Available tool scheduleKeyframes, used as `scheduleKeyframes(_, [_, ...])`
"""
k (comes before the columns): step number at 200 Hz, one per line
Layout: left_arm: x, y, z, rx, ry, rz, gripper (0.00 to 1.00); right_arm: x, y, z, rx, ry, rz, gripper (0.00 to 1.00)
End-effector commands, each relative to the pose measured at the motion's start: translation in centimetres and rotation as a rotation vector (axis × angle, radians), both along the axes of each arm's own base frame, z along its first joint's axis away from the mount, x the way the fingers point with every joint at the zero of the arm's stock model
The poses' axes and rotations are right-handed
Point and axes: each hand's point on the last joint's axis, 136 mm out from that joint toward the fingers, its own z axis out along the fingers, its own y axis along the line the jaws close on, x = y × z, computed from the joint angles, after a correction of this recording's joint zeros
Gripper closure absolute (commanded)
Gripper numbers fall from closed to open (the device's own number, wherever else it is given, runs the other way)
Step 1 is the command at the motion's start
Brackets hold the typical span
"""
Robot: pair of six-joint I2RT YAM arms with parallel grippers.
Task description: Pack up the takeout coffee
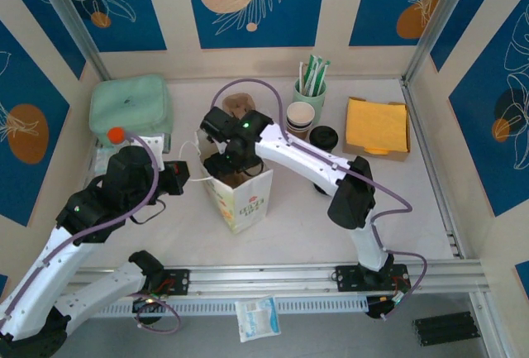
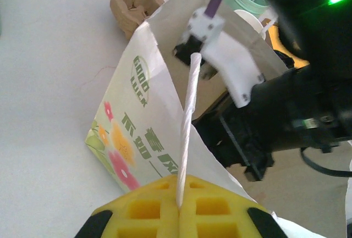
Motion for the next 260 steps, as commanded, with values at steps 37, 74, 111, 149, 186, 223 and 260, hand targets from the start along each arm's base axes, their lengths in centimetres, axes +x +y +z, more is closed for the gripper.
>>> scheduleKeyframes(37, [0.3, 0.4, 0.2, 0.001, -0.021, 0.020, 1.00, -1.6, -0.1, 5.6, 0.088, -0.049, 0.041, 0.14])
scheduleKeyframes(74, [0.3, 0.4, 0.2, 0.004, -0.021, 0.019, 1.00, -1.8, -0.4, 6.5, 0.091, -0.070, 0.047, 0.19])
scheduleKeyframes(111, [0.3, 0.5, -0.2, 0.011, -0.017, 0.021, 1.00, -1.8, -0.7, 7.8, 0.111, -0.090, 0.046, 0.24])
scheduleKeyframes(149, [0.3, 0.6, -0.2, 0.011, -0.021, 0.024, 1.00, -2.0, -0.9, 9.6, 0.144, -0.117, 0.049, 0.30])
scheduleKeyframes(186, [0.2, 0.6, 0.0, 0.006, -0.025, 0.023, 1.00, -2.5, -1.0, 11.0, 0.166, -0.135, 0.058, 0.33])
scheduleKeyframes(223, [0.1, 0.6, 0.4, 0.001, -0.033, 0.019, 0.94, -3.2, -1.1, 11.7, 0.167, -0.147, 0.072, 0.33])
scheduleKeyframes(260, [0.0, 0.7, 1.2, -0.002, -0.049, 0.015, 0.80, -3.2, -1.5, 11.6, 0.115, -0.183, 0.083, 0.33])
